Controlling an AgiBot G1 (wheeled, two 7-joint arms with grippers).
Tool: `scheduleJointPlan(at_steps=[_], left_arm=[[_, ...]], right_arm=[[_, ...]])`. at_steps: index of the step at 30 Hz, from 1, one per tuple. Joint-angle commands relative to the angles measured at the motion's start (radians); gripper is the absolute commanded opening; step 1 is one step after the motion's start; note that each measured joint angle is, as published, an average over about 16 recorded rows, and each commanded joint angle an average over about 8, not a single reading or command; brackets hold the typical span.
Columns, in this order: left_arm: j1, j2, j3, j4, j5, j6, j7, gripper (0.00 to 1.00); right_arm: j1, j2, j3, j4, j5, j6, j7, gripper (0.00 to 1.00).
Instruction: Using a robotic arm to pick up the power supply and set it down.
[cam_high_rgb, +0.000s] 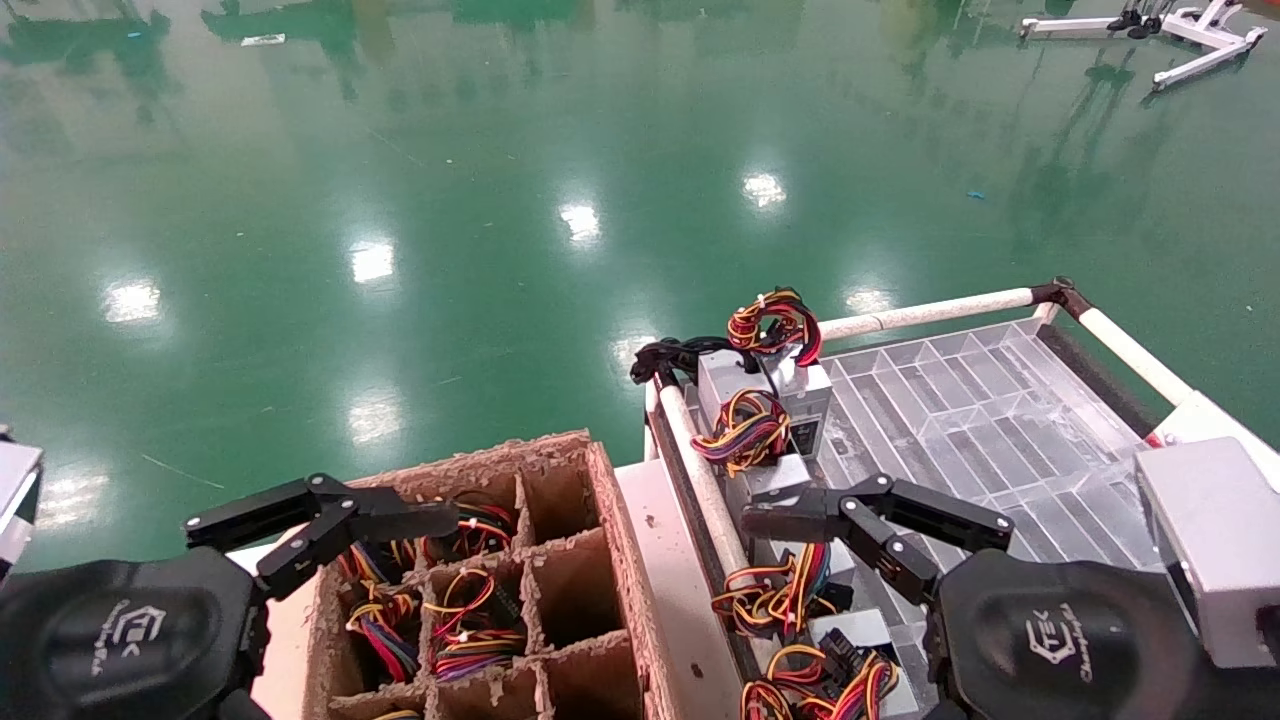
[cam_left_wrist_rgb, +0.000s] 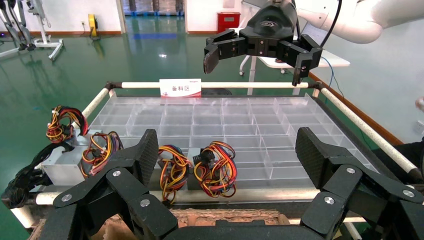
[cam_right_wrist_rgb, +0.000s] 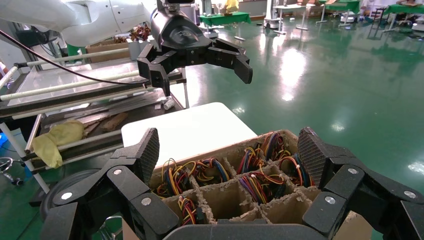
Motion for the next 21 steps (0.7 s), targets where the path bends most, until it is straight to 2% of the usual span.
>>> scheduleJointPlan(at_steps=[1, 21], left_arm=[[0.000, 0.000, 0.000, 0.000, 0.000, 0.000, 0.000, 0.00], [0.000, 0.000, 0.000, 0.000, 0.000, 0.000, 0.000, 0.00]], right_arm=[[0.000, 0.000, 0.000, 0.000, 0.000, 0.000, 0.000, 1.00], [0.000, 0.000, 0.000, 0.000, 0.000, 0.000, 0.000, 1.00]])
